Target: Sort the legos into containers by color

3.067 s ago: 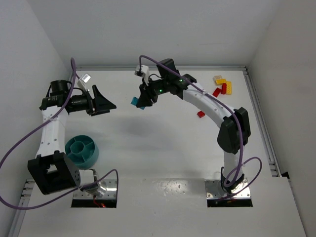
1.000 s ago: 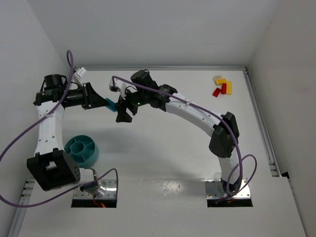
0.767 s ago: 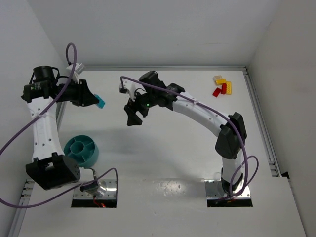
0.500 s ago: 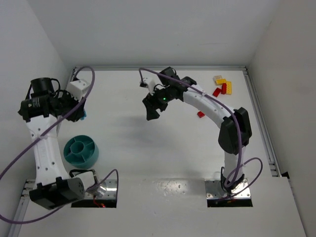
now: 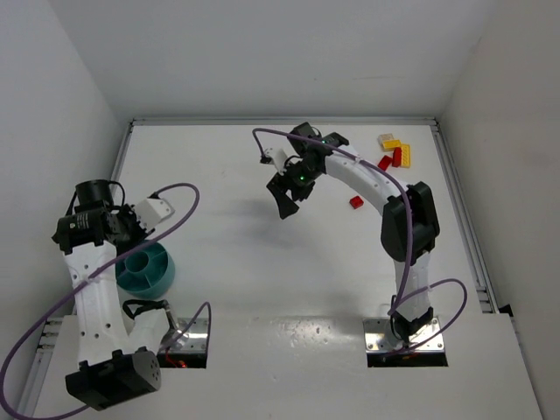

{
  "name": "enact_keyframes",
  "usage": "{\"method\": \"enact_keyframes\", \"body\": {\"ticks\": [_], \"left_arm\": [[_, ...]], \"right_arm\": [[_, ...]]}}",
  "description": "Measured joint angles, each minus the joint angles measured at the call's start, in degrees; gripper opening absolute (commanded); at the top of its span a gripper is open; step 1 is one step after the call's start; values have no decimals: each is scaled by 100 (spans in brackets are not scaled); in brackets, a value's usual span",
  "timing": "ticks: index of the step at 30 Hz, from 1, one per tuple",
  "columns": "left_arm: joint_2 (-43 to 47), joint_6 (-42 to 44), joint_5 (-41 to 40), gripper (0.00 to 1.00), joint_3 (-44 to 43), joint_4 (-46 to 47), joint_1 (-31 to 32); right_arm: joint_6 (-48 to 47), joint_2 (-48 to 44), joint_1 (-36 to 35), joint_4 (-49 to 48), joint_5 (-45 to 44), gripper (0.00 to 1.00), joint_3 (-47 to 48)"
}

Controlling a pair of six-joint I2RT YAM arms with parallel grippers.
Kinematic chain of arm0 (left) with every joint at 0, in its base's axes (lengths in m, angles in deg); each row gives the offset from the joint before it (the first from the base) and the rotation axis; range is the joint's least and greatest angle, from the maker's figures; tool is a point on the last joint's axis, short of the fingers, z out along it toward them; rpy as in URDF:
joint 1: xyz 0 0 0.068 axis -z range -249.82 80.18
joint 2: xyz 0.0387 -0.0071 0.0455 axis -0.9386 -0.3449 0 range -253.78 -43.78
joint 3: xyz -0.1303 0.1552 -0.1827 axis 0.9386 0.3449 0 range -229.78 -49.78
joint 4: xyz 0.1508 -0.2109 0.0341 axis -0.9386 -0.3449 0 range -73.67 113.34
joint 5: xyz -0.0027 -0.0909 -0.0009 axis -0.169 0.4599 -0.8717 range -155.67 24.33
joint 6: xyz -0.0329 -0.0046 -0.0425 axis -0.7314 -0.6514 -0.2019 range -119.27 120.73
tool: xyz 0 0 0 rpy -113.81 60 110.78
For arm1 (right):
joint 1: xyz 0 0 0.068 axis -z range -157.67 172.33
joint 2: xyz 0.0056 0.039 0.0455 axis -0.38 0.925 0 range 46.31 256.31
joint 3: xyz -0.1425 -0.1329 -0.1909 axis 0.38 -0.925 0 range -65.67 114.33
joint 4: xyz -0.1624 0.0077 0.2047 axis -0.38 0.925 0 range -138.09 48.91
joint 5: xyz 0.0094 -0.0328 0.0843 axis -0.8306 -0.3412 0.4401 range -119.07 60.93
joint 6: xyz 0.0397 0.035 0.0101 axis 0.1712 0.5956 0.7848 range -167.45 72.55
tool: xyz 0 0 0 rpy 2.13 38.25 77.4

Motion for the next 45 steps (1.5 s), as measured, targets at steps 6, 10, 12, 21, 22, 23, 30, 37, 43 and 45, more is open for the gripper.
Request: {"method": "enact_keyframes", "body": {"ticks": [6,10,12,21,22,23,30,37,43,45], "left_arm": [[-87,-162,79,1,50,-61,0],[-776,-699,398,0,-874,-221,0],[-1246,-1082,542,0,-1589,-166,0],[-2391,-2680,369,0,-3613,87,415],[-2420,-2826,286,0,-3624,81,505],[-2446,-2946,223,0,-3613,74,579],[-2223,-3040,-297,0,-2627,92,721],[-1320,-2588,-774,0,-1366,0,564],[-348,-2004,-857,0,-715,-11,341],[-96,-1821,-772,0,-573,-20,332]], "right_arm": [[-122,66,4,96,-133,78,2],[-151,66,4,101,-155,78,2],[-162,66,26,103,-160,77,2],[-162,15,70,39,-146,77,-254],[-160,11,70,31,-136,77,-297],[-160,9,70,37,-125,77,-332],[-157,-96,72,-4,-105,77,-439],[-160,-223,72,-17,2,76,-608],[-160,-223,72,-17,52,76,-605],[-160,-210,72,-9,55,76,-590]]}}
